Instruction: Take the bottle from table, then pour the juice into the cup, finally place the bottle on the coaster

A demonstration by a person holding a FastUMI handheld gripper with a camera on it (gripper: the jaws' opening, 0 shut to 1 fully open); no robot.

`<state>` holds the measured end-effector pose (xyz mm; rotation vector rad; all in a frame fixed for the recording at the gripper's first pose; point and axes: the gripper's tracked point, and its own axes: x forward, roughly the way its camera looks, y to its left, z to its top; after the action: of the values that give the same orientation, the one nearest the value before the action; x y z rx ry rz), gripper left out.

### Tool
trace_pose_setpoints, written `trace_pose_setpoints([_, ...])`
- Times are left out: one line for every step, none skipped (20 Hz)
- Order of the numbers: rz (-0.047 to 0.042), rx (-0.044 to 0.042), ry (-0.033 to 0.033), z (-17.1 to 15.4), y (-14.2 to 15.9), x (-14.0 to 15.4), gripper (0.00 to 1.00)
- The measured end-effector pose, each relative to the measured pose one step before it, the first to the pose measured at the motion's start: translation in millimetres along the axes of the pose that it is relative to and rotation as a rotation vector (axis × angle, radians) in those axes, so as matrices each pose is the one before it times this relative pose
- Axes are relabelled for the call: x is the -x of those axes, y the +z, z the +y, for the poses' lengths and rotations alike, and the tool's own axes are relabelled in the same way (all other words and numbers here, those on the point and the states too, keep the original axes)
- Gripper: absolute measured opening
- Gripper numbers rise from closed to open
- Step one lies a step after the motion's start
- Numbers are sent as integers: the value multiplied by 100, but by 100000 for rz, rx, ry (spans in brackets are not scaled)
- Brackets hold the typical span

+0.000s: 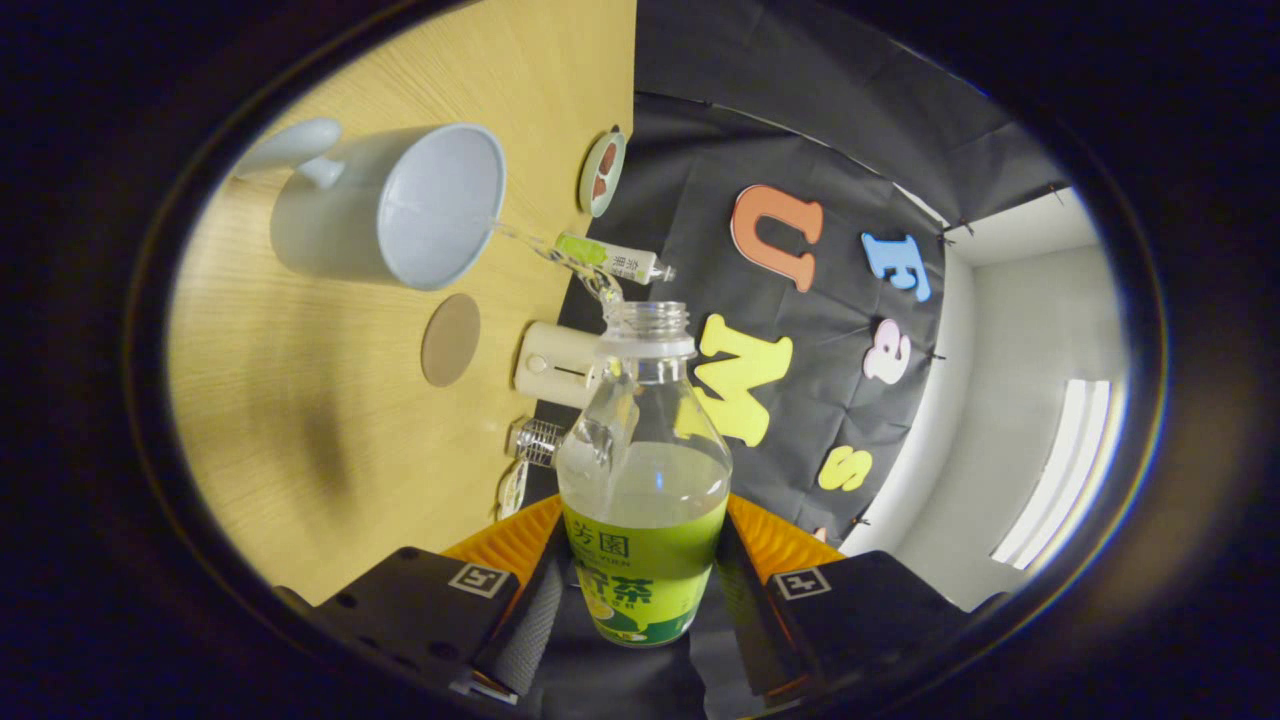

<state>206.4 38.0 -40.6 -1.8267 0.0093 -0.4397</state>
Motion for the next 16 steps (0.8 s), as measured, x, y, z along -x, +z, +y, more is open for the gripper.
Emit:
trace_pose_setpoints([-227,890,-652,-448,-16,-111,81])
trace_pose_setpoints([99,1016,-681,-296,-157,-239,81])
trace_pose_setpoints([-287,747,-530,-192,-70,26,81])
trace_pose_setpoints([291,562,-726,-259,-131,-4,81])
trace_pose_setpoints([293,600,-419,-200,-90,42,81])
trace_pose_setpoints([150,518,-482,-117,79,-41,81])
trace_pose_setpoints([-169,295,-601,-144,40,194,81])
trace_pose_setpoints([-180,463,-428,-106,42,229,81])
trace_pose_setpoints([-84,890,-142,29,-34,247,81])
trace_pose_setpoints([75,1036,-123,-5,63,-170,81])
trace_pose_setpoints([-81,285,75,-44,13,8,81])
trace_pose_setpoints([171,-325,-465,-170,53,-103,81])
trace_pose_setpoints([191,122,-580,-8,46,128,81])
trace_pose_setpoints([324,189,152,143,21,-12,81])
trace_pose_setpoints([243,15,401,131,67,17,81])
trace_pose_setpoints([216,311,-158,-238,-79,-22,81])
